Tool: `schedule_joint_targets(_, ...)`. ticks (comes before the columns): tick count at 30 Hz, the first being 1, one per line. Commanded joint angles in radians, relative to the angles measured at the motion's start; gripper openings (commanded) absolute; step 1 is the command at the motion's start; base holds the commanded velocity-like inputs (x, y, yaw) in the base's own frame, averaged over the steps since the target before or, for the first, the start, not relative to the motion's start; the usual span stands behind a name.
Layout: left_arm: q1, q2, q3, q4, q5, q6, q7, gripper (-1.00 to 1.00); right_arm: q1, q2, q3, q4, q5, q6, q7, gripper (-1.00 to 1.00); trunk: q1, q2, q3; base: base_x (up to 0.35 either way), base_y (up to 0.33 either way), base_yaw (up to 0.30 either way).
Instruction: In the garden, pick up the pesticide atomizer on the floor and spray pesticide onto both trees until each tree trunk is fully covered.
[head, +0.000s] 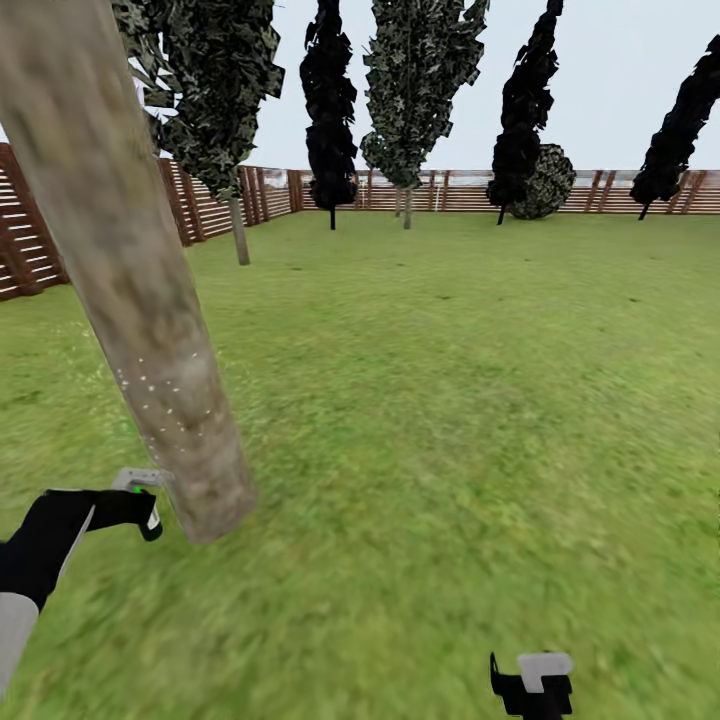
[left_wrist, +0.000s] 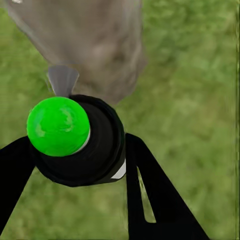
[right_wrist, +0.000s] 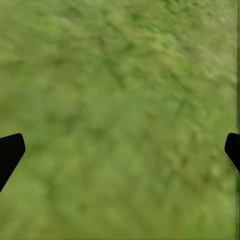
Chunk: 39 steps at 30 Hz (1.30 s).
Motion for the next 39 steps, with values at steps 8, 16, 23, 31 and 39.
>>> schedule_joint_targets(8, 0.001, -0.042, 0.016, 0.0, -0.007, -0.006, 0.021, -1.0, 0.0, 0.001, -0.001, -0.002, 0.0, 0.001, -0.001, 1.0, 0.0, 0.0, 0.0, -0.026, -0.27, 0.207)
schedule_joint_targets(16, 0.019, -0.109, 0.019, 0.006, -0.004, -0.005, 0.164, -1.0, 0.0, -0.001, -0.001, 0.0, -0.001, 0.0, -0.001, 1.0, 0.0, 0.0, 0.0, 0.007, -0.273, 0.025)
schedule_joint_targets(23, 0.021, -0.107, 0.02, 0.004, -0.003, -0.003, 0.173, -1.0, 0.0, 0.0, -0.001, 0.0, -0.001, 0.0, -0.001, 1.0, 0.0, 0.0, 0.0, 0.145, -0.264, 0.162)
schedule_joint_targets(31, 0.021, -0.106, 0.021, 0.004, -0.003, -0.002, 0.174, -1.0, 0.0, 0.0, -0.001, 0.0, -0.001, 0.0, -0.001, 1.0, 0.0, 0.0, 0.0, 0.145, -0.264, 0.147)
schedule_joint_targets(39, 0.021, -0.104, 0.022, 0.004, -0.003, -0.002, 0.174, -1.0, 0.0, 0.0, -0.001, 0.0, 0.0, 0.0, -0.001, 1.0, 0.0, 0.0, 0.0, 0.143, -0.263, 0.001)
